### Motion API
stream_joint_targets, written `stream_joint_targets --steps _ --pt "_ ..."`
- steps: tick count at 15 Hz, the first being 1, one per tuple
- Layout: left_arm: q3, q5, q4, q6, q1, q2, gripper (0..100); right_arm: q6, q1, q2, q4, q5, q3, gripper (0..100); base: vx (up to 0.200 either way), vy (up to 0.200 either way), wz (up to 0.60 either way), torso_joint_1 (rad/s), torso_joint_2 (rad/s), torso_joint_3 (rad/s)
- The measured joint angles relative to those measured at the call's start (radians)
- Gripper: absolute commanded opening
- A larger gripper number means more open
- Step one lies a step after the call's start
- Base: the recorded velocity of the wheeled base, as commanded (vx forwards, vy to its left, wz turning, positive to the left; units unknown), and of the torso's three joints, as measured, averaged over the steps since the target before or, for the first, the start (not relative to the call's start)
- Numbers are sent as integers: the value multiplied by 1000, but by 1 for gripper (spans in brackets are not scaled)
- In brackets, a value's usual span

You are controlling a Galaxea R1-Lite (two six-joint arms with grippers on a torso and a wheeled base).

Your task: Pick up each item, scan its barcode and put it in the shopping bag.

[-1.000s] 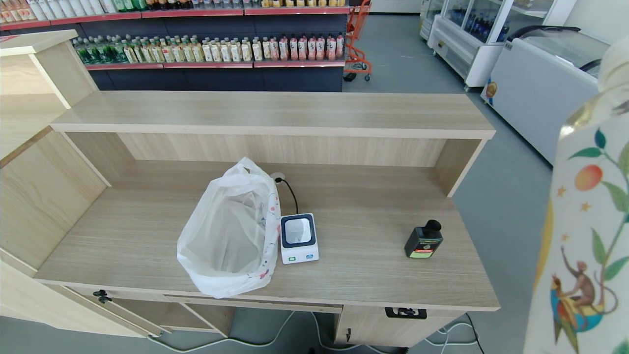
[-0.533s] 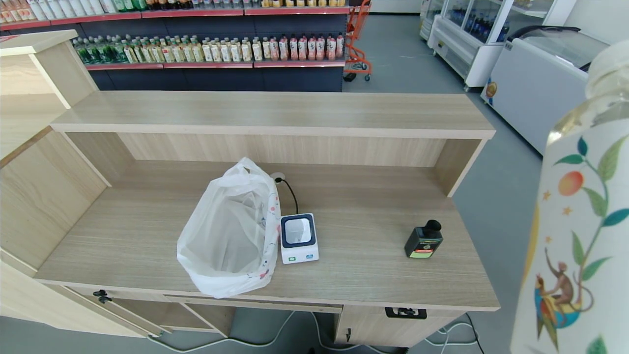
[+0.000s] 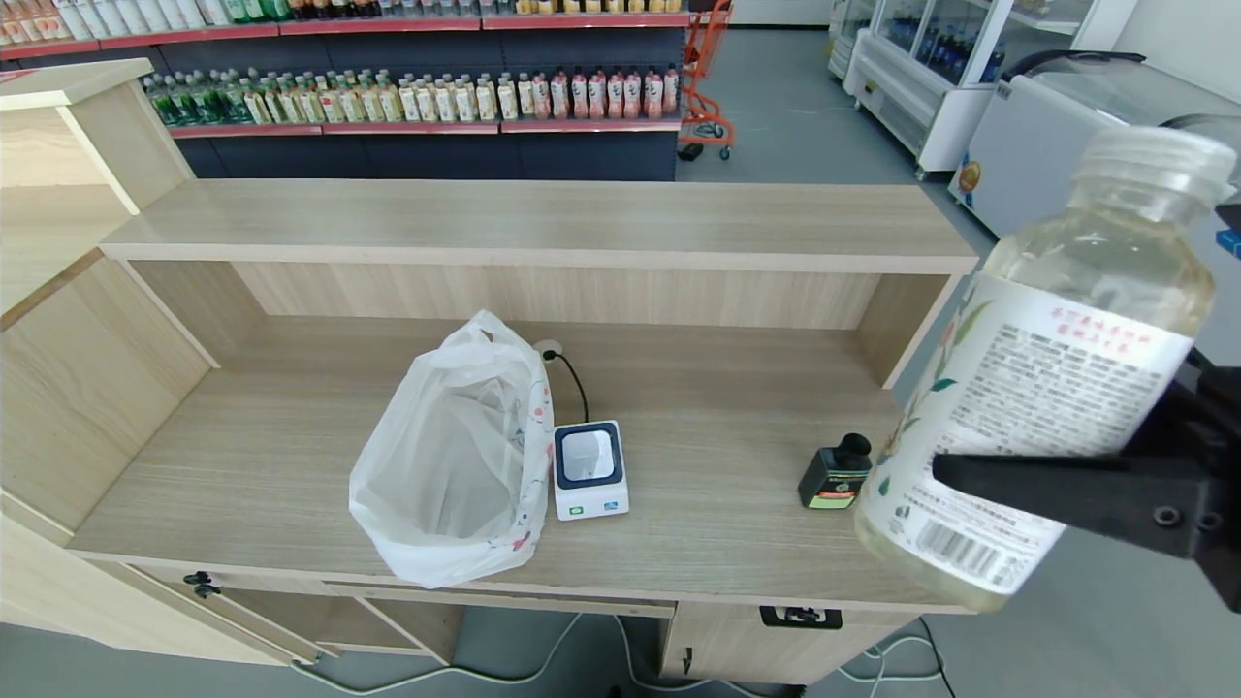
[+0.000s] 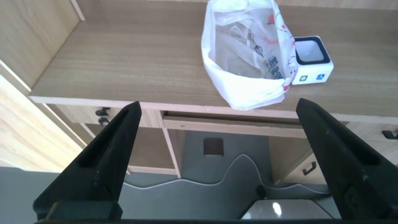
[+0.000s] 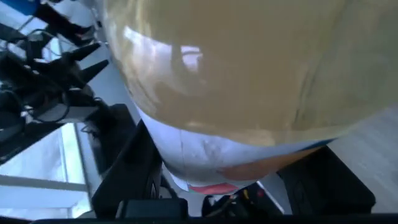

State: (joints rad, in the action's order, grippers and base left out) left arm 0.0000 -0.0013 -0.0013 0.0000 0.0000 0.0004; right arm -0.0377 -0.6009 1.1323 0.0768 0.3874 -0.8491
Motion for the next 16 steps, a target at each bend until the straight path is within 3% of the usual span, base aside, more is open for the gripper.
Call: stream_joint_targets --steps 3,4,6,10,16 --pt "0 0 0 0 0 0 100 196 14 36 106 -354 34 0 0 0 0 0 0 0" --pt "0 0 0 0 0 0 100 264 26 42 130 -409 64 0 0 0 0 0 0 0" --pt "0 0 0 0 0 0 100 386 81 50 216 -445 147 0 0 0 0 0 0 0" --pt "0 0 0 0 0 0 100 626 208 105 521 -454 320 0 0 0 0 0 0 0" --pt "0 0 0 0 0 0 100 688 229 170 547 -458 336 0 0 0 0 0 0 0"
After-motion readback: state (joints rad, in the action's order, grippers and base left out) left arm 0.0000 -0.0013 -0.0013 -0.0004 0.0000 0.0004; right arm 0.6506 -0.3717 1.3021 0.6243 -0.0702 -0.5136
